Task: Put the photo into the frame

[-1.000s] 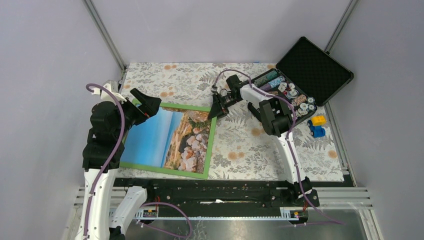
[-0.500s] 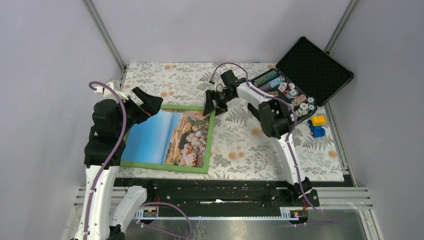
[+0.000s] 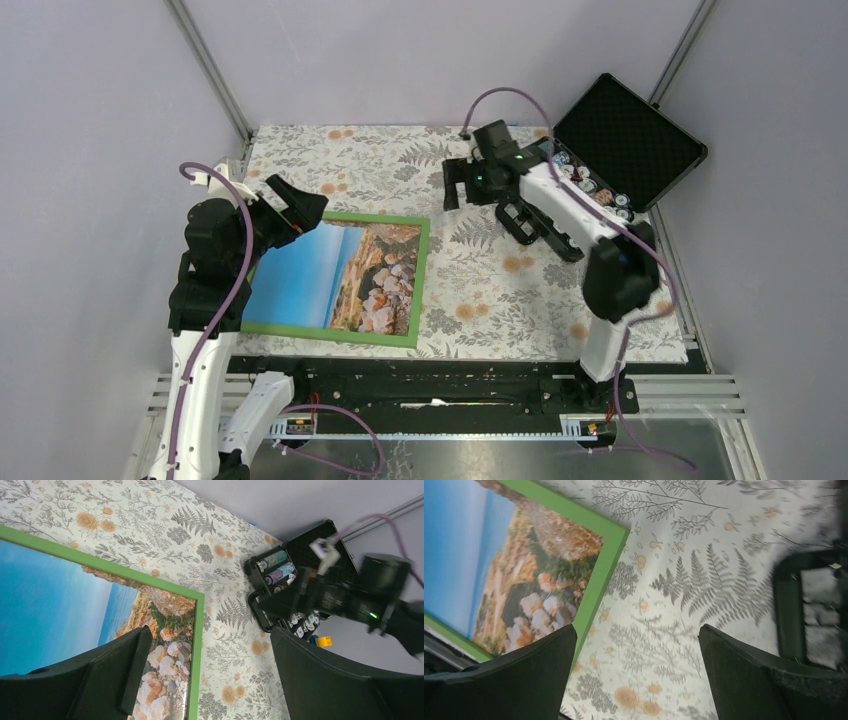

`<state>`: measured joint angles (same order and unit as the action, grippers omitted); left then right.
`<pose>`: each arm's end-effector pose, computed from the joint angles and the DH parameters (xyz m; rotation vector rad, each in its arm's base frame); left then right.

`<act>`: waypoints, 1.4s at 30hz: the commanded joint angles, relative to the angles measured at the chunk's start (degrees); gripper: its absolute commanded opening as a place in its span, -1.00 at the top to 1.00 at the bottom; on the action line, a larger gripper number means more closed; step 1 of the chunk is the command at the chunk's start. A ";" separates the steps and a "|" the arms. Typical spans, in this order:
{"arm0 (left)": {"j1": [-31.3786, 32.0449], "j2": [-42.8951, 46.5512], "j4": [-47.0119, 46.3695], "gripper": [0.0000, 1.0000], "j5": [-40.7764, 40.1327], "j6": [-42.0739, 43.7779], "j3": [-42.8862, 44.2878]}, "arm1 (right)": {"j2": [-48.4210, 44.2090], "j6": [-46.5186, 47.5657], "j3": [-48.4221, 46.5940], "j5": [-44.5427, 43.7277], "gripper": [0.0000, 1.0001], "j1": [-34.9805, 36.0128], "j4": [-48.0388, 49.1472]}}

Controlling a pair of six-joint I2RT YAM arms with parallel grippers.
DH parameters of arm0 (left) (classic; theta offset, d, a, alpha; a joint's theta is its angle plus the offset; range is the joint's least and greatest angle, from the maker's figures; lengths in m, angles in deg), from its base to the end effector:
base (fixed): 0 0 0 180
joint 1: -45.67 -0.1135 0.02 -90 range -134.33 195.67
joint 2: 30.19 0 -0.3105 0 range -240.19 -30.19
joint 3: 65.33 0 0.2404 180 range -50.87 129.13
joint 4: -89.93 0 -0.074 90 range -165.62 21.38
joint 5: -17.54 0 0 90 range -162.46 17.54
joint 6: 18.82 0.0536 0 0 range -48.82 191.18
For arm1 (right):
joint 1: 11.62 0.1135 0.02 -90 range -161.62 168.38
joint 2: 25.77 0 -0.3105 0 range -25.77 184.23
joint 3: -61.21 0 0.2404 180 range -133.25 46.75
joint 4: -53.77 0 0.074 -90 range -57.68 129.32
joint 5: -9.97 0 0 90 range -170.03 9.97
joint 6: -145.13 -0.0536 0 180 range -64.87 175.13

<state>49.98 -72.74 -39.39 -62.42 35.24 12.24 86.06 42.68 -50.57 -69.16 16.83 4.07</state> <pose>0.1092 -0.0176 0.4272 -0.3931 1.8489 -0.6476 0.3976 0.2269 0.3049 -0.4332 2.4574 0.5416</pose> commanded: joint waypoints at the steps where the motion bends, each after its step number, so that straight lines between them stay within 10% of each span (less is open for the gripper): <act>1: 0.17 0.53 -4.58 -0.98 2.64 1.11 -0.90 | -18.58 -0.87 10.72 -8.39 -0.99 -0.03 3.91; 13: 0.17 0.62 -12.55 -0.97 8.35 0.85 -5.44 | -67.91 -5.33 42.45 -8.33 -0.99 -0.06 19.67; 42: 0.17 10.73 -11.52 -0.98 1.28 4.97 -0.16 | -90.90 -4.36 40.56 -22.94 -0.99 -0.13 5.21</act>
<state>50.03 -62.16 -49.38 -58.79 38.52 8.22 -3.00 37.48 -6.90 -89.70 16.83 8.90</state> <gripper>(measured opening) 0.987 0.994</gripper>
